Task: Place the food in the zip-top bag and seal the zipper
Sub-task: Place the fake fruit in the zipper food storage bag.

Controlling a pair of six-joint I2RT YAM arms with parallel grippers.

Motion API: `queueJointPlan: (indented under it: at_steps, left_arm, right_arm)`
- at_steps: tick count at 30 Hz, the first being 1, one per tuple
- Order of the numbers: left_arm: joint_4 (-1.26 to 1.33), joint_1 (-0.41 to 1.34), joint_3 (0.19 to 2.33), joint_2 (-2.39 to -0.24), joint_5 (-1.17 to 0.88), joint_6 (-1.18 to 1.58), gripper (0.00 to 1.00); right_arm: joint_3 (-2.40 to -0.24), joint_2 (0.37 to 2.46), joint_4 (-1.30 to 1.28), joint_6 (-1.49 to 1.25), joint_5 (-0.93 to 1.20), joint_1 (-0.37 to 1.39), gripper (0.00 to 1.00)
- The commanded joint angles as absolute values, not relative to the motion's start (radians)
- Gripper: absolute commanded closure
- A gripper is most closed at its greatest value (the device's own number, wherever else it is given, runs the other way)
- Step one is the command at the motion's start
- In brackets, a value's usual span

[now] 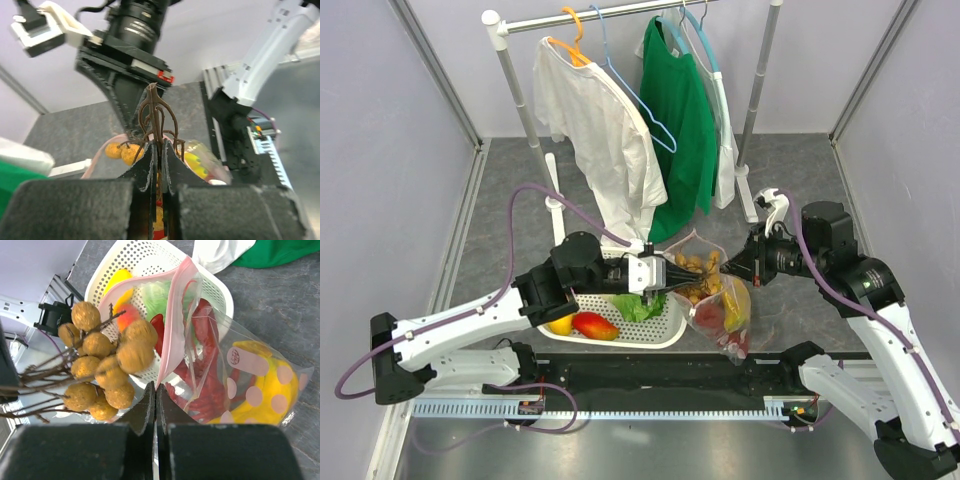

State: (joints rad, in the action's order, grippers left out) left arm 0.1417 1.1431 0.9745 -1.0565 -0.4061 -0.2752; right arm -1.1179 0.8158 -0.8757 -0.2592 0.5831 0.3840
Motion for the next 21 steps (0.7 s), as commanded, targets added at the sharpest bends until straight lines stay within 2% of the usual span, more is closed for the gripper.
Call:
queueJointPlan:
  at_steps: [1, 4, 8, 9, 10, 11, 13, 15, 16, 21]
  left_arm:
    - [0.050, 1.149, 1.032, -1.094, -0.493, -0.232, 0.98]
    - [0.028, 1.123, 1.075, -1.143, -0.439, -0.195, 0.97]
    - [0.014, 1.109, 1.103, -1.157, -0.410, -0.180, 0.84]
    - [0.006, 1.108, 1.115, -1.157, -0.402, -0.172, 0.76]
    - [0.000, 1.100, 1.124, -1.157, -0.409, -0.163, 0.58]
    - [-0.065, 1.097, 1.134, -1.155, -0.419, -0.158, 0.48]
    - [-0.113, 1.074, 1.160, -1.143, -0.439, -0.144, 0.31]
    - [-0.164, 1.046, 1.178, -1.124, -0.477, -0.137, 0.22]
    - [-0.185, 1.017, 1.186, -1.108, -0.503, -0.158, 0.13]
    - [-0.366, 0.957, 1.221, -1.045, -0.575, -0.238, 0.10]
  right_arm:
    - [-1.123, 0.799, -0.836, -0.247, 0.635, 0.382, 1.00]
    - [-1.123, 0.782, -0.836, -0.226, 0.650, 0.382, 1.00]
    - [-1.127, 0.767, -0.845, -0.213, 0.650, 0.383, 1.00]
    - [-1.129, 0.765, -0.850, -0.210, 0.647, 0.382, 1.00]
    - [-1.131, 0.765, -0.851, -0.209, 0.644, 0.383, 1.00]
    - [-1.135, 0.765, -0.853, -0.206, 0.644, 0.382, 1.00]
    - [-1.140, 0.767, -0.856, -0.206, 0.643, 0.383, 1.00]
    - [-1.152, 0.767, -0.857, -0.206, 0.638, 0.383, 1.00]
    - [-1.157, 0.767, -0.859, -0.207, 0.634, 0.383, 1.00]
    - [-1.169, 0.769, -0.861, -0.212, 0.629, 0.382, 1.00]
